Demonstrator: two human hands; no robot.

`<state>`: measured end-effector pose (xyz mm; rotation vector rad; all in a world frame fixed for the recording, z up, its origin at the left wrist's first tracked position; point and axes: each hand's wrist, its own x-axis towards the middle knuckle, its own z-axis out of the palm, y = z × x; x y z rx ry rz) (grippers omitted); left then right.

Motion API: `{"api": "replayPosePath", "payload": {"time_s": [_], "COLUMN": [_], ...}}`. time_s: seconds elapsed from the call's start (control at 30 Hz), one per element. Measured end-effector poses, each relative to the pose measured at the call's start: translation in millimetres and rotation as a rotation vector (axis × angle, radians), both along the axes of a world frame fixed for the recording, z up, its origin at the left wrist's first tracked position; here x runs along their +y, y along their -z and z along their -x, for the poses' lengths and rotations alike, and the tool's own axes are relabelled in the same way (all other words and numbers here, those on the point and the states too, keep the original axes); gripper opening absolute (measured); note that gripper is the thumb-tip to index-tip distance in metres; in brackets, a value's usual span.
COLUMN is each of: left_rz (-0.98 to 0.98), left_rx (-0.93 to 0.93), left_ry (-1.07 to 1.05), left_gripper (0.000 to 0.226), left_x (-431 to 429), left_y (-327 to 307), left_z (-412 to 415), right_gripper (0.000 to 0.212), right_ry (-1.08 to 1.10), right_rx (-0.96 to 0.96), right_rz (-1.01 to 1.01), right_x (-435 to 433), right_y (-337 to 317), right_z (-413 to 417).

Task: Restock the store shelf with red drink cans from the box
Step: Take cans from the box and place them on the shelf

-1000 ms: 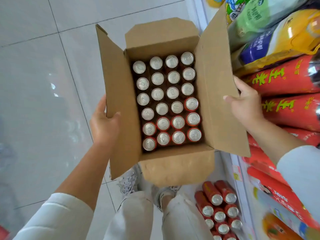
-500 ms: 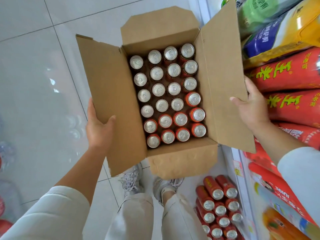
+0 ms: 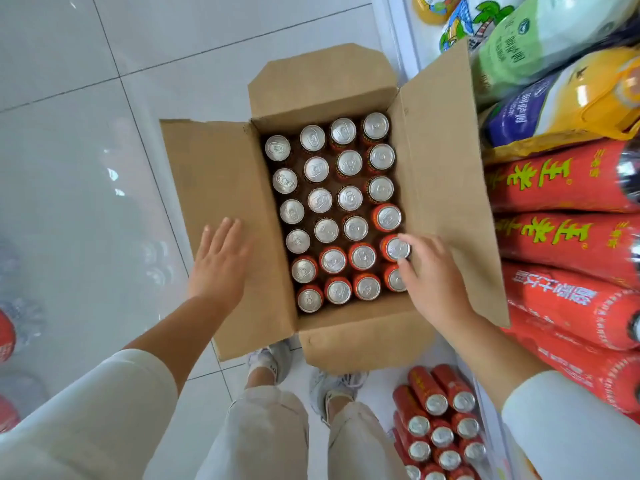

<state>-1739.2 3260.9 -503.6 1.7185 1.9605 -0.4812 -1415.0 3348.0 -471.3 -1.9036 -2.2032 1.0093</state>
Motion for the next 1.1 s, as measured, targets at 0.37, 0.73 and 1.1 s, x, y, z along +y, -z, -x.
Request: {"api": "replayPosePath", "payload": {"time_s": [0.37, 0.73, 1.1], "left_rz": [-0.058, -0.080, -0.088], "left_rx": [-0.251, -0.226, -0.265], "left_ry": [0.147, 0.103, 0.116], "left_gripper": [0.077, 0.084, 0.072], "left_x": [61, 71, 80], "left_y": [93, 138, 113], "left_z": [-66, -91, -83], "right_gripper": [0.062, 0.072, 0.061], "right_ry": [0.102, 0.090, 0.173], "right_rx": [0.039, -0.002, 0.166], "right_rz": [0.255, 0.249, 0.143], "right_x": [6, 6, 9], "right_y": [143, 177, 144], "right_z": [53, 65, 51]}}
